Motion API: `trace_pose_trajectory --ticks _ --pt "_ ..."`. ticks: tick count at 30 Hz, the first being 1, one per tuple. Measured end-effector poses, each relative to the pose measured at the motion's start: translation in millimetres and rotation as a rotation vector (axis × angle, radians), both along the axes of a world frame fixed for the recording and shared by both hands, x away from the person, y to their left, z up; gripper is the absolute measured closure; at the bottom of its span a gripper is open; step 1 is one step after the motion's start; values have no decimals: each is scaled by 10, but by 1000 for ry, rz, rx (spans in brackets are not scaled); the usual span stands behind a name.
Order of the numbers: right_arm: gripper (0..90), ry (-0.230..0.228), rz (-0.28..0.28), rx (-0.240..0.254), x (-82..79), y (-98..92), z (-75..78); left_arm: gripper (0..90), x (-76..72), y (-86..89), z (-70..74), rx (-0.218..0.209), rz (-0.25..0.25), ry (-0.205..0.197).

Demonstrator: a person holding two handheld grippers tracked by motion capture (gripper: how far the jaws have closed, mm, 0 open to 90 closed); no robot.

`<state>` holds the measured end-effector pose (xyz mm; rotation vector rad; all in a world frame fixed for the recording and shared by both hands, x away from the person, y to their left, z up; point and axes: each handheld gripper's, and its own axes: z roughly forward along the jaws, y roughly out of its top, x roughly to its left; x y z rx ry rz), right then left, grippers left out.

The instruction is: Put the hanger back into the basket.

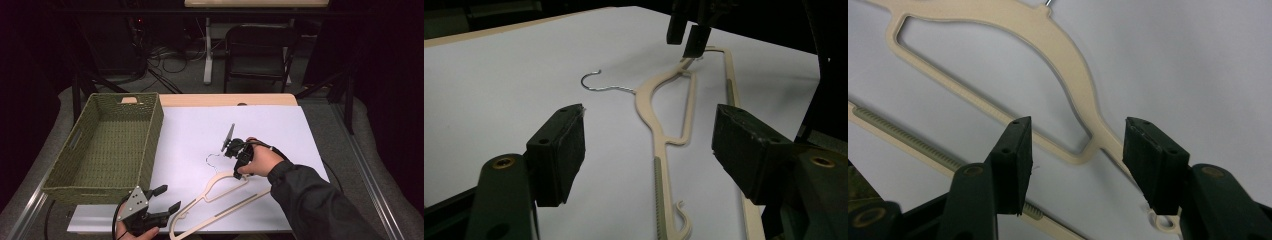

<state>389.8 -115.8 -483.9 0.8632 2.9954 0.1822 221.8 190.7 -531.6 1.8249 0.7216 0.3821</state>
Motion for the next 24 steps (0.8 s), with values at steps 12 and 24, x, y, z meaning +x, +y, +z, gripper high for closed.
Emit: trace_pose_trajectory --ticks 12,24 --pt "522 -4 34 -29 80 120 -93 297 1 0 1 0 -2 0" --pt "606 3 67 -51 131 155 -305 298 0 -4 1 -4 -2 3"
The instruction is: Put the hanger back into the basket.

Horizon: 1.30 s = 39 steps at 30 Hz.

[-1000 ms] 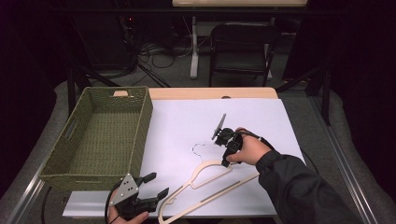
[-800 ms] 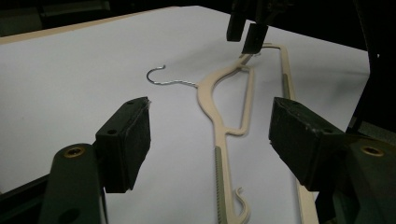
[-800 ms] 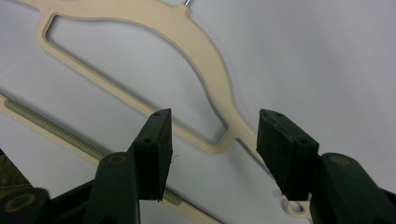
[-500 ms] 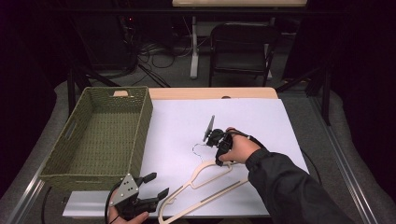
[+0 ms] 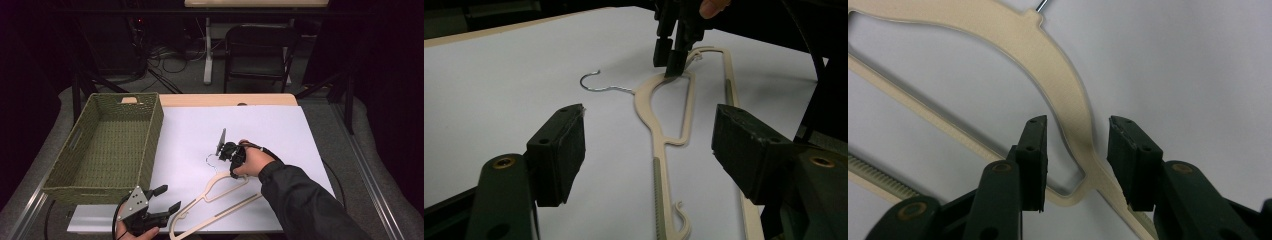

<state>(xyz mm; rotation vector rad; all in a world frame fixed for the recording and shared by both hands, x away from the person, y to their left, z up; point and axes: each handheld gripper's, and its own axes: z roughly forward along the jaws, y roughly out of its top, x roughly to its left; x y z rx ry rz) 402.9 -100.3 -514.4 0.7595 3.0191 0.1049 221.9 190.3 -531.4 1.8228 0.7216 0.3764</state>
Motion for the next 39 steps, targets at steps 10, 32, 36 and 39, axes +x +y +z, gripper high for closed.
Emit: trace_pose_trajectory --ticks 10,32,36,39 --pt "620 9 18 -22 15 -4 -69 299 4 5 1 3 -5 4" --pt "710 32 57 -36 44 3 -125 299 3 -5 1 5 -3 1" --pt "725 30 64 -31 48 -3 -126 298 4 -5 2 5 -4 1" --pt "729 26 70 -33 44 -1 -125 299 4 -5 1 4 -4 2"
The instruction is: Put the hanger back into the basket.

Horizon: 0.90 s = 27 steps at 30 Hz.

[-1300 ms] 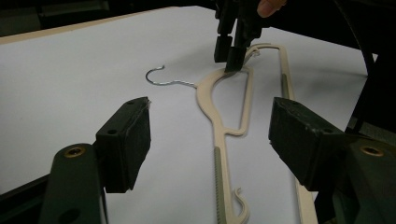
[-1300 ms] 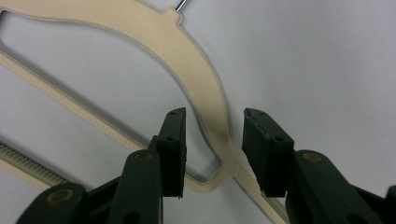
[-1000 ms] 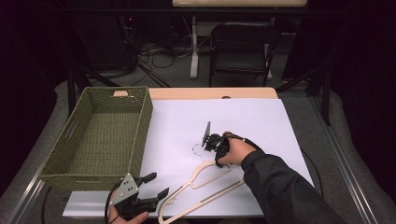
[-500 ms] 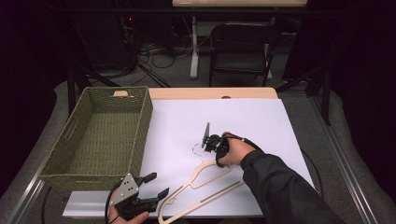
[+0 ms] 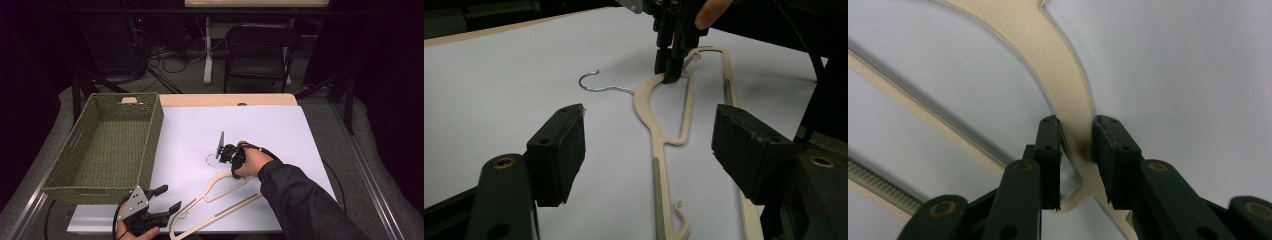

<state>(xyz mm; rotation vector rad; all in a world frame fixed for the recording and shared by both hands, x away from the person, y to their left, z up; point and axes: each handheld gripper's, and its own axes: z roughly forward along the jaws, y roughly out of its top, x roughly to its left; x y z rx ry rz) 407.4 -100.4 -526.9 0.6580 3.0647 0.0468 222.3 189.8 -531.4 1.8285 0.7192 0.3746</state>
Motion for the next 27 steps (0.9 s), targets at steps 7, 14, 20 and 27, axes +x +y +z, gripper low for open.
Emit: trace_pose_trajectory --ticks 7,14,20,27 --pt "745 -13 36 -8 -28 9 3 298 1 -1 0 1 1 0" --pt "760 -10 78 -15 -45 5 9 299 -1 -2 -1 0 2 1" --pt "763 -6 83 -8 -53 -9 5 298 1 -2 0 3 -5 3" --pt "765 -1 49 -12 -67 -42 29 298 1 -2 -1 0 0 0"
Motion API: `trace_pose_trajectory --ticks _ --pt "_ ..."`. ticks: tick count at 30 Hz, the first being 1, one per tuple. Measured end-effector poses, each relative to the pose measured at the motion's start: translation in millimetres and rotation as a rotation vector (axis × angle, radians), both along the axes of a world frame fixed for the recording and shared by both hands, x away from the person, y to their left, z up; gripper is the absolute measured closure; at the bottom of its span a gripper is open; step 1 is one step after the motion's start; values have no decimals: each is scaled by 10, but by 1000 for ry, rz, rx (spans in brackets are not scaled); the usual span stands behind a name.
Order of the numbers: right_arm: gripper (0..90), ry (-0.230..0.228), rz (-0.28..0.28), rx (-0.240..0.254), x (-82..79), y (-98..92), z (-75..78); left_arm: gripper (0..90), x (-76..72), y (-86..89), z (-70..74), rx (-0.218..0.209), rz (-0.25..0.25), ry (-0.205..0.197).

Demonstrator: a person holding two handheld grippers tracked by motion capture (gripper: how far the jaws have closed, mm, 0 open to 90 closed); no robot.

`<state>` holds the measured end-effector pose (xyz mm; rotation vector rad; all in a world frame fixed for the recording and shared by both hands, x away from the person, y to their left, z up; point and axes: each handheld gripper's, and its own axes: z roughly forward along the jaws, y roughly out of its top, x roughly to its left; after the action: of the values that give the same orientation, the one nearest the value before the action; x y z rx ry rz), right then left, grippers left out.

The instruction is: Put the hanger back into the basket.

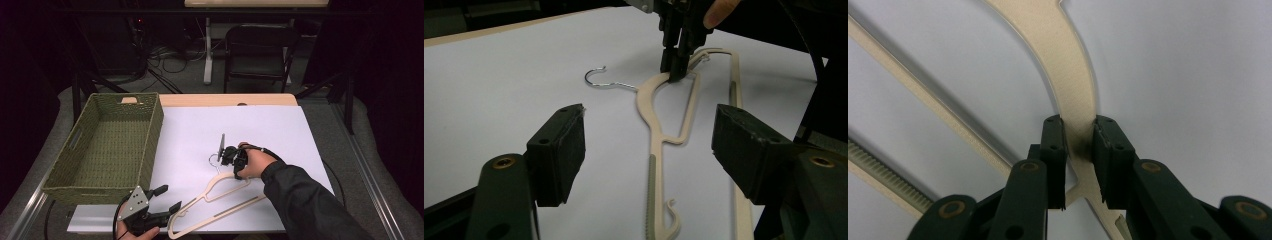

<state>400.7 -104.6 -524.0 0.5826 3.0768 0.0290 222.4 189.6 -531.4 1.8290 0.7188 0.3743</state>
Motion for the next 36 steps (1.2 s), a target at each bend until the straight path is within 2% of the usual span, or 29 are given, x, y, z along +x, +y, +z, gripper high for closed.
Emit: trace_pose_trajectory --ticks 4,12,16,19,23,24,25,26,29,31,32,36 --pt "766 -9 -33 13 4 -22 -6 298 -1 -2 0 0 1 -1" --pt "767 11 -80 -2 2 -84 3 299 1 -5 -2 1 -3 4" --pt "767 4 -100 21 -16 -113 -12 300 0 -7 -2 0 -2 4" --pt "767 8 -98 8 -18 -121 16 300 0 -7 -2 1 -2 4" --pt "768 -2 -96 14 -24 -131 22 299 2 -5 -1 6 -3 2" --pt "768 -26 -96 49 -35 -142 1 300 2 -6 -1 7 -2 1" --pt "768 -26 -96 49 -35 -142 1 300 2 -6 -1 7 -2 1" --pt "768 -10 -94 21 -35 -138 29 300 2 -6 -1 8 -2 1" --pt "769 -25 -81 27 -42 -138 43 300 3 -3 0 7 -2 2" --pt "768 -24 -71 12 -40 -135 65 300 2 -4 0 5 0 4" --pt "769 -37 -74 38 -52 -141 66 300 2 -3 0 5 0 4" --pt "769 -53 -53 55 -72 -150 105 299 6 2 2 7 1 1"
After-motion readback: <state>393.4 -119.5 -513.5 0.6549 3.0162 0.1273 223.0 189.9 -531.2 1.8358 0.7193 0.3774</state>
